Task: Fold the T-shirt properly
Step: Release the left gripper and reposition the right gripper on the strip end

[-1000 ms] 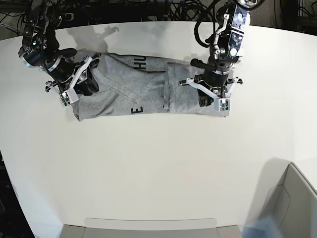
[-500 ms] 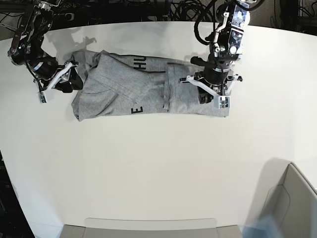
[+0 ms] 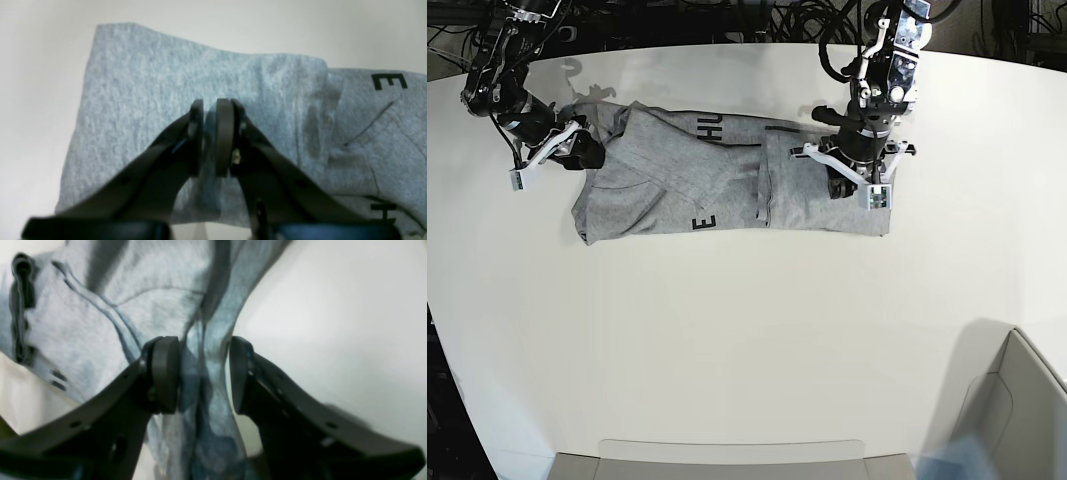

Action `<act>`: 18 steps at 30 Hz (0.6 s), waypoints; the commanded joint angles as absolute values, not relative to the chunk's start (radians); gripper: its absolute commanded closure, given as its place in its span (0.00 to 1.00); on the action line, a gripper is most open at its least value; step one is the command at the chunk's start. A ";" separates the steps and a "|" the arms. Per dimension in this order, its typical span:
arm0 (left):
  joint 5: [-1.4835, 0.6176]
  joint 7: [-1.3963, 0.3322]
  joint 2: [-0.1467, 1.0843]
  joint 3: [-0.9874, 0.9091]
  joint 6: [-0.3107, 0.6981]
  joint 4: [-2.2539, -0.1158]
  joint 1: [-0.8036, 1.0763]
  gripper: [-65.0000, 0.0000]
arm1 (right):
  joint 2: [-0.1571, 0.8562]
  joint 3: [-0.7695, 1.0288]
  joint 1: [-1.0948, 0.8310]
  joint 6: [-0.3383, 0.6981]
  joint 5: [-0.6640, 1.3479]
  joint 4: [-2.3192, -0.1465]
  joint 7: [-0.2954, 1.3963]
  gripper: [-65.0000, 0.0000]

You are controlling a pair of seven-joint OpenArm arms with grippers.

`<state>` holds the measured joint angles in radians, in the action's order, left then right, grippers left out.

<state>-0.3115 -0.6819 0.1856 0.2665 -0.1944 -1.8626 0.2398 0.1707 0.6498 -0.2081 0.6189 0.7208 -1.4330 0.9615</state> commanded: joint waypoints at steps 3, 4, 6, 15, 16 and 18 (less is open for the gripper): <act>-0.308 -0.659 0.189 0.266 -0.191 -1.879 0.232 0.90 | 0.160 0.651 -0.185 0.644 0.727 -1.428 0.955 0.69; -0.308 -0.659 0.189 0.266 -0.191 -1.879 0.232 0.90 | 0.157 0.650 -0.185 0.642 0.727 -1.428 0.955 0.69; -0.308 -0.659 0.189 0.266 -0.191 -1.879 0.232 0.90 | 0.137 0.650 -0.183 0.642 0.727 -1.428 0.955 0.69; -0.308 -0.662 0.189 0.266 -0.191 -1.879 0.232 0.90 | 0.104 0.622 -0.145 0.642 0.671 -1.434 0.981 0.69; -0.308 -0.662 0.189 0.266 -0.191 -1.879 0.234 0.90 | 0.102 0.622 -0.142 0.642 0.671 -1.434 0.983 0.69; -0.308 -0.662 0.189 0.266 -0.191 -1.879 0.234 0.90 | 0.091 0.610 -0.125 0.642 0.665 -1.429 0.981 0.69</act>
<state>-0.3107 -0.6796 0.1860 0.2665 -0.1947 -1.8622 0.2409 0.0872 0.6140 -0.1421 0.6209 0.6727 -1.4185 0.9813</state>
